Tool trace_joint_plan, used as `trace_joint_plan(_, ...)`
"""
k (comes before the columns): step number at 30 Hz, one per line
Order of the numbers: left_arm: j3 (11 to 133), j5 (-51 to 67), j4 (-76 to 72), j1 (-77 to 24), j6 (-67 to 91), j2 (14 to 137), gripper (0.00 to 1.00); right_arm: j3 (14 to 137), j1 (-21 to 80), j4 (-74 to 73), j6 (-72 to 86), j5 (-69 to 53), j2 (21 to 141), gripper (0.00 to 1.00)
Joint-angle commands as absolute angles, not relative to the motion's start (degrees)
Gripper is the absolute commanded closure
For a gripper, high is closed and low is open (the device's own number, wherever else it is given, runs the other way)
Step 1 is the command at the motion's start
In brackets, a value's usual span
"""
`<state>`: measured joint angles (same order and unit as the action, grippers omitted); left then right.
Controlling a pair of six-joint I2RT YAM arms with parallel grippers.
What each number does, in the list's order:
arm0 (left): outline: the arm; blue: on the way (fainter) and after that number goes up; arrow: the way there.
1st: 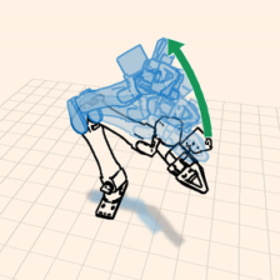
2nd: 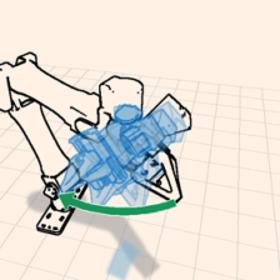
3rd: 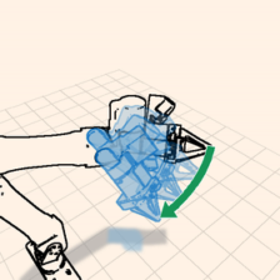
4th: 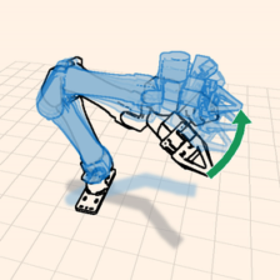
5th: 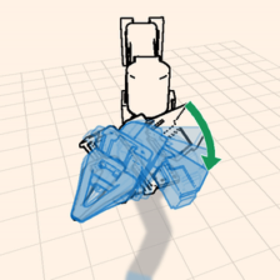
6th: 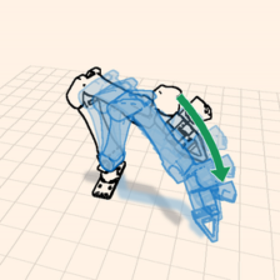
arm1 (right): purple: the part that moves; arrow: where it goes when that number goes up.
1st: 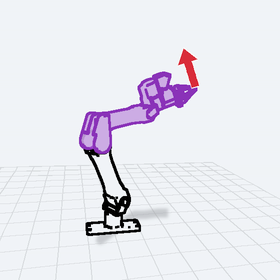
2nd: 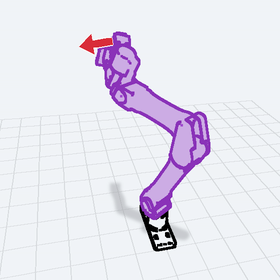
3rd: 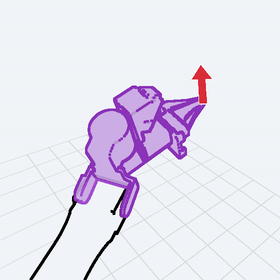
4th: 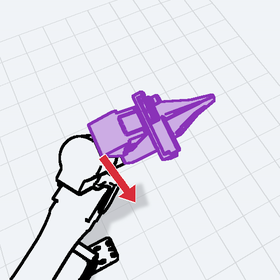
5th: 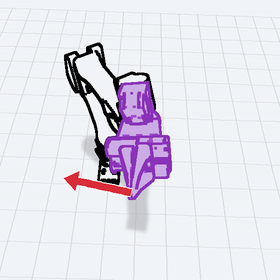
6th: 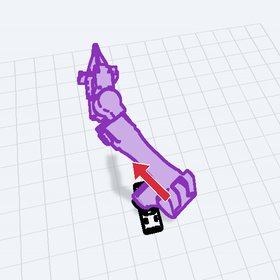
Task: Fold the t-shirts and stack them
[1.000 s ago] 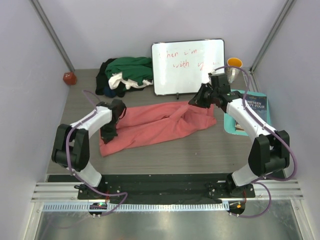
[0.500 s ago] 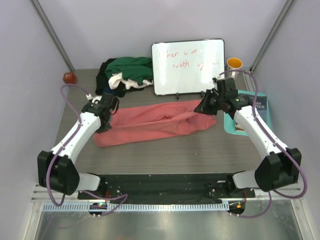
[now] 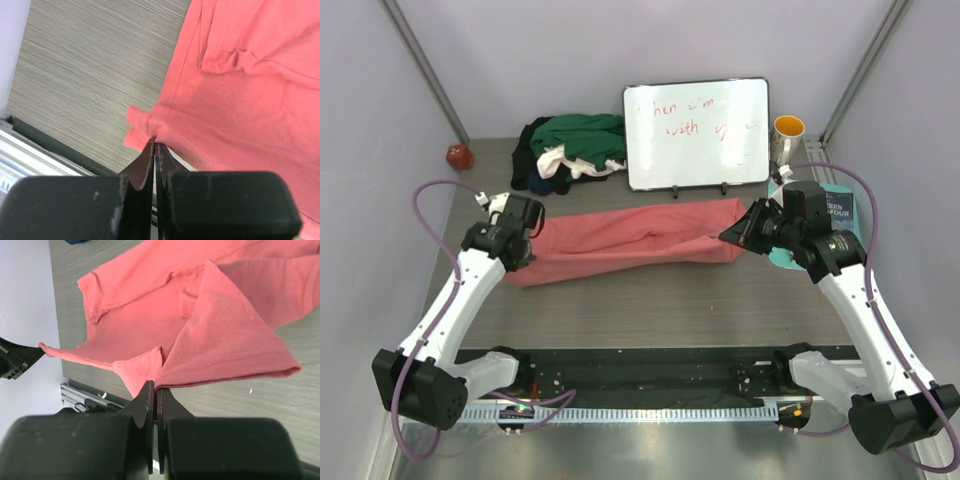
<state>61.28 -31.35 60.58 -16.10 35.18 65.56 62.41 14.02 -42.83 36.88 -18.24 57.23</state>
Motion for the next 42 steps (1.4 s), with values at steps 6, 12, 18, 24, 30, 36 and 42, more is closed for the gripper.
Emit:
trace_joint_plan(6, 62.31, -32.34, 61.34, -16.08, 33.84, 63.10, 1.00, 63.19, 13.89, -52.28, 40.25, -19.16, 53.88, 0.99)
trace_joint_plan(12, 64.25, -32.96, 61.00, -16.08, 34.45, 64.95, 1.00, 68.98, 13.89, -61.87, 42.01, -14.52, 52.12, 0.99)
trace_joint_plan(18, 63.81, -32.34, 60.03, -16.08, 33.58, 64.60, 1.00, 67.33, 13.89, -64.69, 47.80, -11.86, 46.33, 0.99)
trace_joint_plan(24, 63.54, -31.82, 59.94, -16.08, 32.96, 65.21, 1.00, 63.81, 13.89, -63.99, 51.42, -12.83, 42.80, 0.99)
trace_joint_plan(30, 62.40, -32.52, 58.19, -16.08, 32.17, 66.00, 1.00, 62.58, 13.89, -62.93, 50.63, -14.50, 44.90, 0.99)
trace_joint_plan(36, 64.68, -31.11, 57.39, -16.08, 31.11, 70.48, 1.00, 62.05, 13.89, -61.97, 46.85, -15.56, 50.61, 0.98)
trace_joint_plan(42, 68.38, -31.20, 56.34, -16.17, 29.62, 77.07, 1.00, 65.12, 13.89, -61.26, 41.58, -14.42, 59.58, 0.95)
